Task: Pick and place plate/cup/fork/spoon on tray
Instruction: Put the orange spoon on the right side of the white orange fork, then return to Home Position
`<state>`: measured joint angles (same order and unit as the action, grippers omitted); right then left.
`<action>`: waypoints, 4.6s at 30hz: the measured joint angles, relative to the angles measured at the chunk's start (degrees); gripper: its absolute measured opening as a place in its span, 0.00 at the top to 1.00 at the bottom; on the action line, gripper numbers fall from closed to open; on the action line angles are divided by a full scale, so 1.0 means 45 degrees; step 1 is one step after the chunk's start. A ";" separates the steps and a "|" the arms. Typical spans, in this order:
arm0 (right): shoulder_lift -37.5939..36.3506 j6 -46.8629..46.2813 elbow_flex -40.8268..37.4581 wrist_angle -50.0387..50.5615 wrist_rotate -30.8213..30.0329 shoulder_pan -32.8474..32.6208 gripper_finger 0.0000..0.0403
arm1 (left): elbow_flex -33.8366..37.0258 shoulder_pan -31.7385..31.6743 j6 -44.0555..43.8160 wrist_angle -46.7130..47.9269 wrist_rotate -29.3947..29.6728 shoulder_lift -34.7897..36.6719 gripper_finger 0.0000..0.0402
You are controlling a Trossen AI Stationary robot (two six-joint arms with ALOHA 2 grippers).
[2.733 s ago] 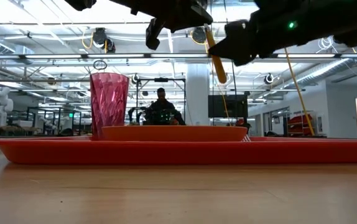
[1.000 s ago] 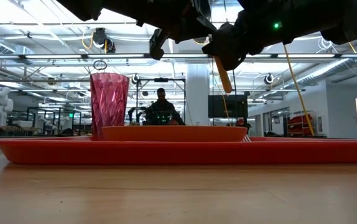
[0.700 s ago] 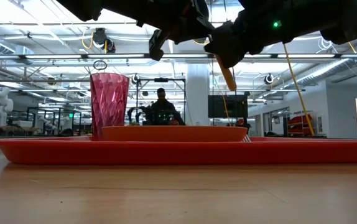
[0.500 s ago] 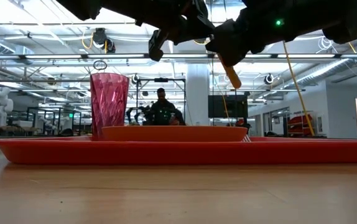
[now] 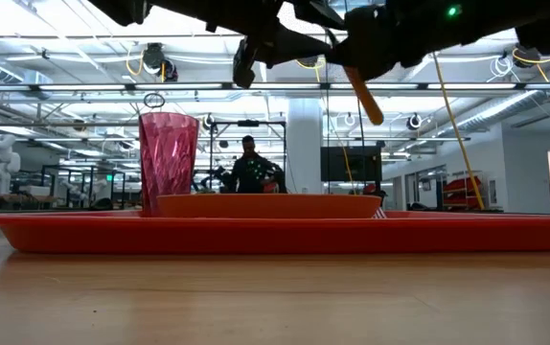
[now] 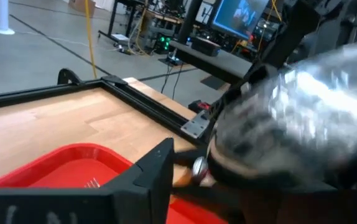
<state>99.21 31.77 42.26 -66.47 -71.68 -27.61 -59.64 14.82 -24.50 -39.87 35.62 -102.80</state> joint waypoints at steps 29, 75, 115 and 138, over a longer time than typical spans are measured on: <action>-0.2218 -0.6345 -0.1022 0.0887 -0.3146 -0.2809 0.89 | 0.0015 0.1519 0.1013 0.8519 -0.1596 0.4356 0.53; -0.5735 -2.4988 -0.2312 1.7476 0.8668 0.2393 0.90 | 0.0010 0.2688 0.1654 0.8681 -0.1594 0.4361 0.53; -0.3486 -2.7253 -0.2297 1.7781 0.9200 0.2544 0.82 | 0.0010 0.2897 0.1707 0.8658 -0.1621 0.4361 0.53; -0.7056 -2.0775 -0.2157 1.7390 0.7641 0.1893 0.81 | 0.0000 0.2897 0.2381 0.8848 -0.1561 0.4361 0.53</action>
<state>67.46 -61.72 32.56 11.78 -37.30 -19.09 -59.64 27.86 -13.79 -0.05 28.59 -83.18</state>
